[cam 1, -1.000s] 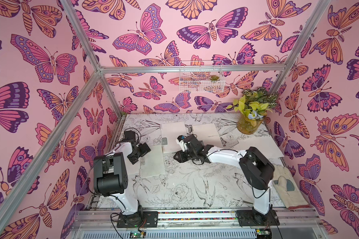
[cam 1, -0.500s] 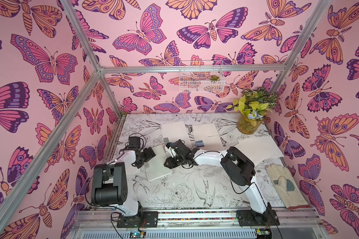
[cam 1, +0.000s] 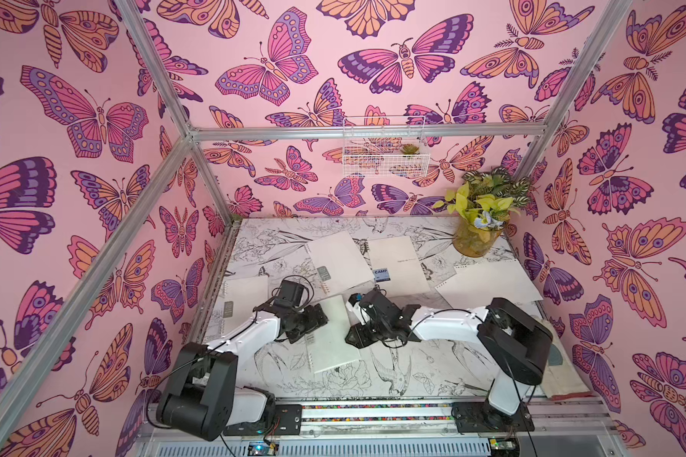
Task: Tear off pages from different notebooks
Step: Move the notebook to the center of the board, then open the notebook at the center of the board.
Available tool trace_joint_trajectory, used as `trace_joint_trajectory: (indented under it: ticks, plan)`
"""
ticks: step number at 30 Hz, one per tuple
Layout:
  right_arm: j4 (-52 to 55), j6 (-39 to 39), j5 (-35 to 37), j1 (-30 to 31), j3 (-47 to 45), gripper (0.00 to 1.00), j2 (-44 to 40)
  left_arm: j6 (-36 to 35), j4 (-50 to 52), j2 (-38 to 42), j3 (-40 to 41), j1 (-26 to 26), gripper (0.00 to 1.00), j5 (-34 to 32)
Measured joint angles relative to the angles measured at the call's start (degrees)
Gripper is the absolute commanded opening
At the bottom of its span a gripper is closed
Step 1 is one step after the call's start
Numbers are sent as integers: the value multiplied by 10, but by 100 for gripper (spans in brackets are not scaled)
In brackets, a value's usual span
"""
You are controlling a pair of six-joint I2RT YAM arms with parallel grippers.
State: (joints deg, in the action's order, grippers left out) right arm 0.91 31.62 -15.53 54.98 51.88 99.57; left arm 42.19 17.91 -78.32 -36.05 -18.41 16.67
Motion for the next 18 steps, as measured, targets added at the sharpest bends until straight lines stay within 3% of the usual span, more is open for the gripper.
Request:
trace_joint_trajectory:
  ticks: [9, 18]
  plan:
    - [14, 1, 16, -76, -77, 42, -120, 29, -57, -115, -93, -66, 91, 42]
    - [-16, 8, -17, -125, -97, 43, -158, 35, -83, -173, -149, -74, 92, 73]
